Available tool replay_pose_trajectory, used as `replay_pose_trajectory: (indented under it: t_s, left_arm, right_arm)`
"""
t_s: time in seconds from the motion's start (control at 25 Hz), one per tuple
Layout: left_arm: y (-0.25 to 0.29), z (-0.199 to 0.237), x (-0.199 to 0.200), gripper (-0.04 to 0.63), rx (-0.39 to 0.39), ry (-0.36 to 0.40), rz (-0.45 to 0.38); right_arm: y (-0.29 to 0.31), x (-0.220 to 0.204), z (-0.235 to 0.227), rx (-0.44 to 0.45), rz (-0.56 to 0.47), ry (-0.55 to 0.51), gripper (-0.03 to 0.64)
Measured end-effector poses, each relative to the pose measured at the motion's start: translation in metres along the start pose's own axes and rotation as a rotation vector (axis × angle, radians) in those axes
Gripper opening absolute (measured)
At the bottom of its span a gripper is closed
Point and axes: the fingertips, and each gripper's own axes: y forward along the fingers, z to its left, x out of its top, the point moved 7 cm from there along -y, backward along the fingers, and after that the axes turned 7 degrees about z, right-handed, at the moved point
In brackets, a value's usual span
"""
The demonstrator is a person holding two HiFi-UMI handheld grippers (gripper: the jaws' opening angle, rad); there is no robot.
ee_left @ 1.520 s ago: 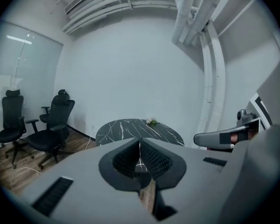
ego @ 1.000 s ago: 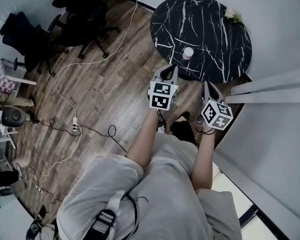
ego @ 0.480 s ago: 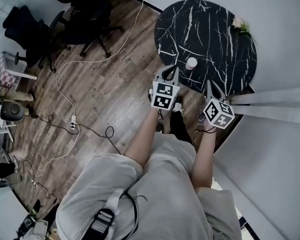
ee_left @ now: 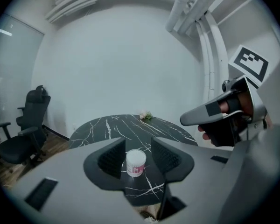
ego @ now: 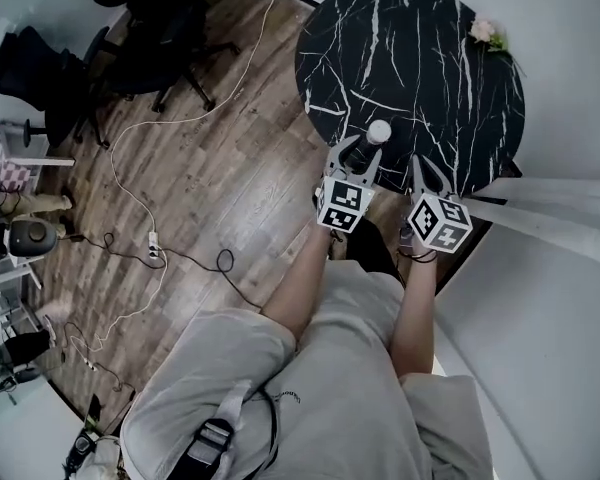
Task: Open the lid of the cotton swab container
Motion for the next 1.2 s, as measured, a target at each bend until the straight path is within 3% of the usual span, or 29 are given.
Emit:
replay_pose_trajectory:
  t_s: [0.52,1.0,1.2]
  left_arm:
    - [0.097,0.003,-0.084,0.291,-0.008,-0.021,0.210]
    - [0.161,0.013,-0.094,0.295,0.100,0.116,0.300]
    - [0.161,0.017,-0.091,0.257,0.100,0.077,0.287]
  right_arm:
    - [0.079,-0.016,-0.049,0.048,0.046,-0.031,0.034]
    - [0.127,-0.008,-0.102,0.045,0.065,-0.019,0.034]
    - [0.130,-0.001,-0.101,0.061,0.075,-0.031,0.034]
